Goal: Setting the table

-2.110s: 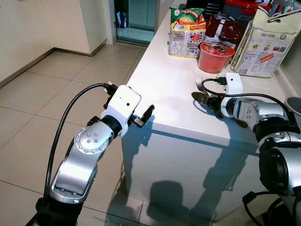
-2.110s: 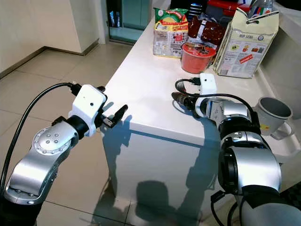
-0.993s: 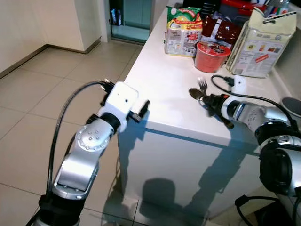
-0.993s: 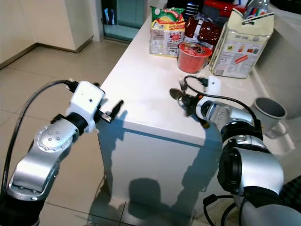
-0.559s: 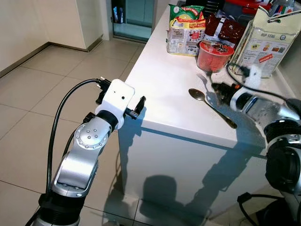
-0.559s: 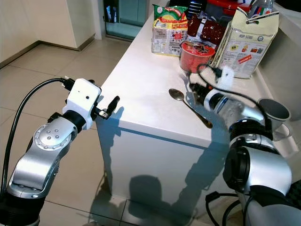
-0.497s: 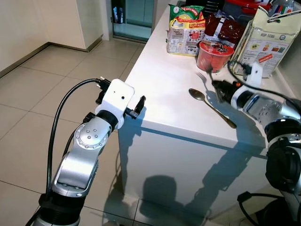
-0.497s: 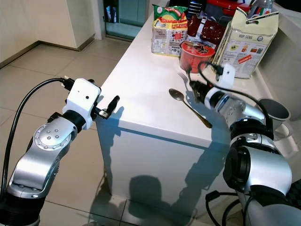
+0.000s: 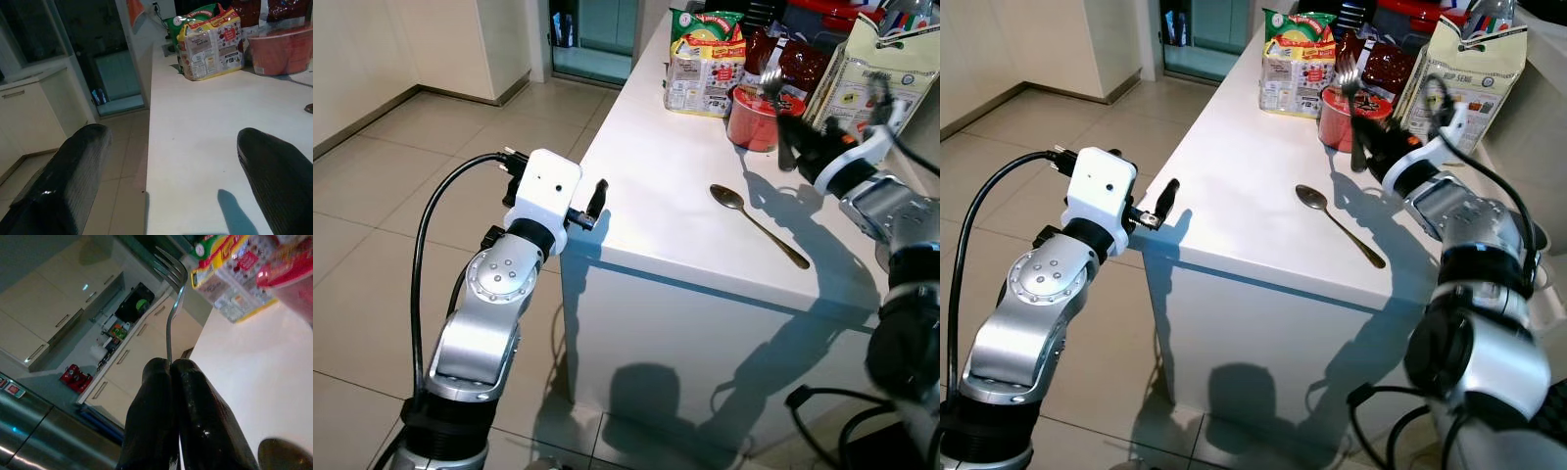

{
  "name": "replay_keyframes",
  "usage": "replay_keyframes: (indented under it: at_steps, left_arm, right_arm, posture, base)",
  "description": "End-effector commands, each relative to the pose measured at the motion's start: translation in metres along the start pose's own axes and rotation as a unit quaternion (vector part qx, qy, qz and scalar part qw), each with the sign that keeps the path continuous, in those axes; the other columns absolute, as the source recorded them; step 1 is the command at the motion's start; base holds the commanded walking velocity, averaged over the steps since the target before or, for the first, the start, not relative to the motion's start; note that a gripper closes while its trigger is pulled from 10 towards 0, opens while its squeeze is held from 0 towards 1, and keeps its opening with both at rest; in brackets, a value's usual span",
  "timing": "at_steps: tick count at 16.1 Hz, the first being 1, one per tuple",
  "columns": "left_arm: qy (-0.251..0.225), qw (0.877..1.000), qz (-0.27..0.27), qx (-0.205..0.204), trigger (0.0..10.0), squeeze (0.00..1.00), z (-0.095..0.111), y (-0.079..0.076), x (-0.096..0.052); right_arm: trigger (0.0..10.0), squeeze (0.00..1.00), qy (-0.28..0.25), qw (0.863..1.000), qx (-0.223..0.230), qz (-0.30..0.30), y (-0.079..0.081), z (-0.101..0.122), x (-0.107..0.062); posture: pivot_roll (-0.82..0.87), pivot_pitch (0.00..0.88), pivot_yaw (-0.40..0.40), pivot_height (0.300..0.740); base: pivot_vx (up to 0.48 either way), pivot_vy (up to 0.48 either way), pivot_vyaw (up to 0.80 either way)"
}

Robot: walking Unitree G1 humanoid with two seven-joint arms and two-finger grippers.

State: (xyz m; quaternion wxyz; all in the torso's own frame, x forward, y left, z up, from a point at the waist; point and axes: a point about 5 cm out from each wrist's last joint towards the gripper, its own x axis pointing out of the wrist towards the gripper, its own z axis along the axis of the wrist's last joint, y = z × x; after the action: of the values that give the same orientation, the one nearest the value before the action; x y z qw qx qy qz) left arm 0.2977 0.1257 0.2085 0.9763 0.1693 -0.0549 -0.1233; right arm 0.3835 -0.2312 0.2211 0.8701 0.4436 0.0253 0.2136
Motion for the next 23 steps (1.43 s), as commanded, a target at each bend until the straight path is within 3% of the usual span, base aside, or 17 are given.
replay_keyframes:
  at_steps: [1, 4, 5, 6, 8, 12, 15, 19, 23]
  left_arm:
    - [-0.005, 1.0, 0.014, -0.007, 10.0, 0.0, 0.001, 0.001, 0.001]
    - [-0.005, 1.0, 0.014, -0.007, 10.0, 0.0, 0.001, 0.001, 0.001]
    - [-0.007, 0.999, 0.028, -0.029, 10.0, 0.0, 0.0, 0.0, -0.003]
    - [-0.005, 0.999, 0.03, -0.034, 10.0, 0.0, -0.004, -0.002, -0.009]
    - [0.002, 0.999, 0.02, -0.033, 10.0, 0.0, -0.007, -0.002, -0.013]
    - [-0.003, 1.0, 0.013, -0.022, 10.0, 0.0, -0.002, 0.001, 0.001]
    - [-0.008, 1.0, 0.003, -0.016, 10.0, 0.0, 0.001, 0.0, 0.008]
    - [-0.014, 1.0, 0.012, -0.021, 10.0, 0.0, 0.001, 0.005, 0.016]
    - [-0.021, 0.999, 0.022, -0.021, 10.0, 0.0, 0.001, 0.009, 0.018]
  right_arm:
    - [0.0, 0.0, -0.012, 1.0, 0.009, 0.013, 0.004, 0.004, -0.005]
    - [0.0, 0.0, -0.012, 1.0, 0.009, 0.013, 0.004, 0.004, -0.005]
    - [0.0, 0.0, -0.028, 0.997, -0.067, 0.014, 0.019, -0.012, -0.022]
    - [10.0, 0.0, -0.059, 0.985, -0.165, 0.007, 0.045, -0.038, -0.046]
    - [10.0, 0.0, -0.086, 0.972, -0.217, 0.006, 0.06, -0.053, -0.054]
    - [10.0, 0.0, -0.095, 0.979, -0.176, -0.024, 0.067, -0.073, -0.064]
    - [10.0, 0.0, -0.106, 0.976, -0.188, -0.038, 0.071, -0.073, -0.069]
    - [10.0, 0.0, -0.093, 0.964, -0.238, -0.073, 0.068, -0.072, -0.059]
    - [10.0, 0.0, -0.087, 0.959, -0.252, -0.092, 0.063, -0.073, -0.052]
  posture:
    - [0.06, 0.0, -0.102, 0.74]
    - [0.06, 0.0, -0.102, 0.74]
    - [0.05, 0.0, -0.099, 0.74]
    - [0.05, 0.0, -0.092, 0.74]
    - [0.04, 0.0, -0.078, 0.74]
    - [0.02, 0.0, -0.031, 0.74]
    - [0.01, 0.0, -0.012, 0.74]
    - [0.03, 0.0, -0.028, 0.74]
    - [0.04, 0.0, -0.048, 0.74]
  base:
    - [0.0, 0.0, 0.0]
    - [0.0, 0.0, 0.0]
    - [0.0, 0.0, 0.0]
    - [0.0, 0.0, 0.0]
    - [0.0, 0.0, 0.0]
    - [0.0, 0.0, 0.0]
    - [-0.08, 0.0, 0.0]
    - [-0.309, 0.0, 0.0]
    - [-0.318, 0.0, 0.0]
